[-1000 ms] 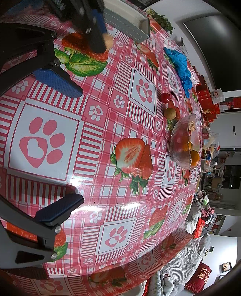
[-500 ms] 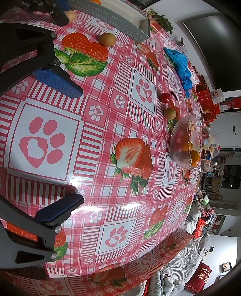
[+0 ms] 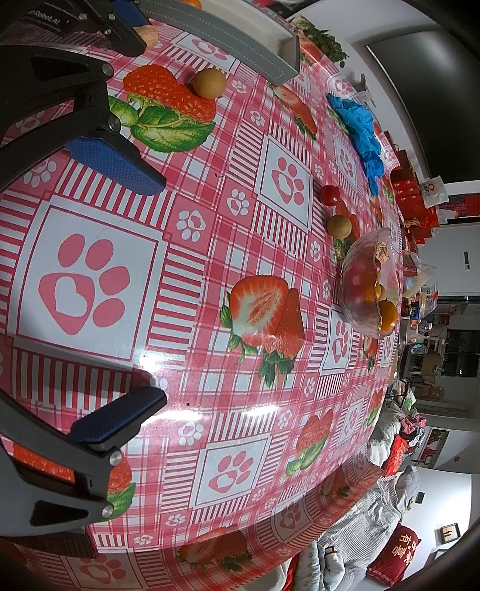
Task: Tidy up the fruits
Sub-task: 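Lift the bulb with the left tool while the right tool moves toward a kiwi, then grasp the brown kiwi with the right tool while the left tool holds the bulb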
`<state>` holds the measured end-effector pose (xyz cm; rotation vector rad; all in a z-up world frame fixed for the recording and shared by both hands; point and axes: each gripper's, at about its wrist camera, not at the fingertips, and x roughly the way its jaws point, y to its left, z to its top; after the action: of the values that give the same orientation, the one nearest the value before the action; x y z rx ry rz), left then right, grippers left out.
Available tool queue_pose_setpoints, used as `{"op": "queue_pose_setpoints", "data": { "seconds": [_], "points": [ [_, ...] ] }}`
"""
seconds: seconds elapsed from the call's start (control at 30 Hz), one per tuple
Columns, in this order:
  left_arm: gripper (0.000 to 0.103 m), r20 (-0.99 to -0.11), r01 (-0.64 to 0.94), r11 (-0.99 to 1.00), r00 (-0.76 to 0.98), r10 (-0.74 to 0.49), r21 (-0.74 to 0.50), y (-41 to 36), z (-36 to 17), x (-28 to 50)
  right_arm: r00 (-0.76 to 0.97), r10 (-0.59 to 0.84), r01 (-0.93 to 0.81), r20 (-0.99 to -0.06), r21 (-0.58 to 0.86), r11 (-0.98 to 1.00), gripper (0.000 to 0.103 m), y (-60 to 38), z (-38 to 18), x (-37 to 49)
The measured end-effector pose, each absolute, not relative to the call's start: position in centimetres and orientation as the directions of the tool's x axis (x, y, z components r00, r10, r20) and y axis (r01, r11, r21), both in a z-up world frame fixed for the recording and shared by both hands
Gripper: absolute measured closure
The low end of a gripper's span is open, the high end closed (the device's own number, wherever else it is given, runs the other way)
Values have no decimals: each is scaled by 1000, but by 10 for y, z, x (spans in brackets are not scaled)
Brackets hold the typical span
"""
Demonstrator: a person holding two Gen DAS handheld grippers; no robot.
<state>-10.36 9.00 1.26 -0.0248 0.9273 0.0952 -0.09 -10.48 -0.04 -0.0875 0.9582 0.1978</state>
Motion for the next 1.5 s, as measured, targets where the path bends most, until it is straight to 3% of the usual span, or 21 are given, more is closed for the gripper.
{"op": "queue_pose_setpoints", "data": {
  "seconds": [0.4,0.7,1.17,1.23,1.33,1.5],
  "points": [
    [79,-810,-77,997,586,19,-33,96,13,-105,546,122,-196,-829,15,980,0,-104,1,-2],
    [79,-818,-83,995,576,2,-56,104,13,-121,418,276,-432,-865,78,898,0,-36,7,-15],
    [79,-812,-103,992,584,3,-71,113,13,-137,420,260,-486,-869,26,874,1,39,6,-8],
    [78,-812,-104,992,584,-3,-78,114,13,-137,425,266,-490,-865,27,871,4,44,7,-7],
    [79,-813,-105,991,582,-4,-80,115,13,-137,437,279,-506,-855,23,863,22,53,11,-7],
    [79,-816,-107,992,578,6,-68,113,13,-136,431,308,-539,-848,32,842,68,61,17,-7]
  ]
}}
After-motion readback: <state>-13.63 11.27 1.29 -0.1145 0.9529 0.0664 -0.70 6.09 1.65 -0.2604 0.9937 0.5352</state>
